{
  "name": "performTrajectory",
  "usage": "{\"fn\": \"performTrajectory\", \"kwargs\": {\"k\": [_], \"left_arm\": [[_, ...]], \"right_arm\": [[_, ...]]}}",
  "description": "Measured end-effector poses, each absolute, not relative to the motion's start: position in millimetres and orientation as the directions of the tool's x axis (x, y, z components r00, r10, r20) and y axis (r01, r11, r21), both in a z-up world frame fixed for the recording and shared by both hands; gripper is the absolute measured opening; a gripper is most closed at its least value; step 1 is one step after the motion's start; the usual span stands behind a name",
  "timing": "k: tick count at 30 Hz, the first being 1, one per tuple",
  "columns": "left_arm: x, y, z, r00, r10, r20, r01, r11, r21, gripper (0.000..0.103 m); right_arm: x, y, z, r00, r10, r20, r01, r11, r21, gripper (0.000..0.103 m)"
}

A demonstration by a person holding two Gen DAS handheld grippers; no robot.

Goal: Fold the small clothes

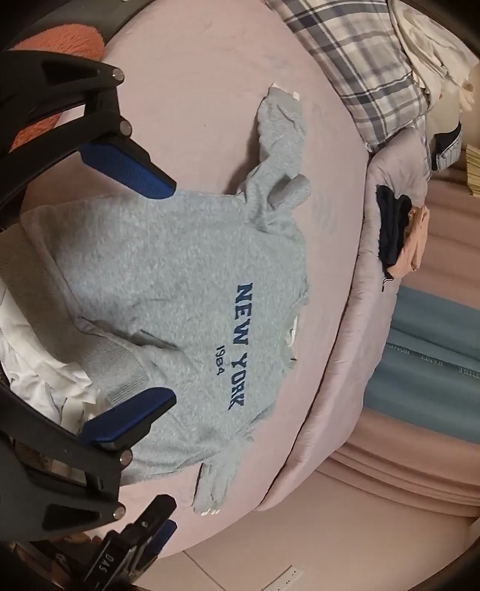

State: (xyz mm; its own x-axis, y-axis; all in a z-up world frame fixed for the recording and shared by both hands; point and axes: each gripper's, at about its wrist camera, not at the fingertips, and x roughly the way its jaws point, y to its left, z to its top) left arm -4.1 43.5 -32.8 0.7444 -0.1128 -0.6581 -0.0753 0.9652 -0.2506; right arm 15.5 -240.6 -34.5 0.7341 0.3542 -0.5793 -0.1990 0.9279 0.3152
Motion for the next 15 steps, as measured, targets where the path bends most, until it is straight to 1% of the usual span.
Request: {"fn": "performTrajectory", "kwargs": {"k": [5,9,11,15], "left_arm": [[-13,43,-25,0.768,-0.104,-0.632,-0.077,0.965,-0.252,0.102],[-12,35,-23,0.745,-0.105,-0.659,-0.060,0.973,-0.224,0.102],[-14,31,-18,0.751,-0.125,-0.649,-0.030,0.975,-0.222,0.102],[-8,28,-5,0.768,-0.115,-0.630,-0.023,0.978,-0.206,0.102]], "right_arm": [[11,-243,-40,0.729,0.357,-0.584,-0.176,0.922,0.343,0.103],[9,-244,-31,0.740,0.338,-0.581,-0.173,0.931,0.321,0.103],[8,-246,-25,0.744,0.354,-0.566,-0.192,0.926,0.326,0.103],[10,-247,-10,0.760,0.358,-0.542,-0.211,0.925,0.315,0.103]]}}
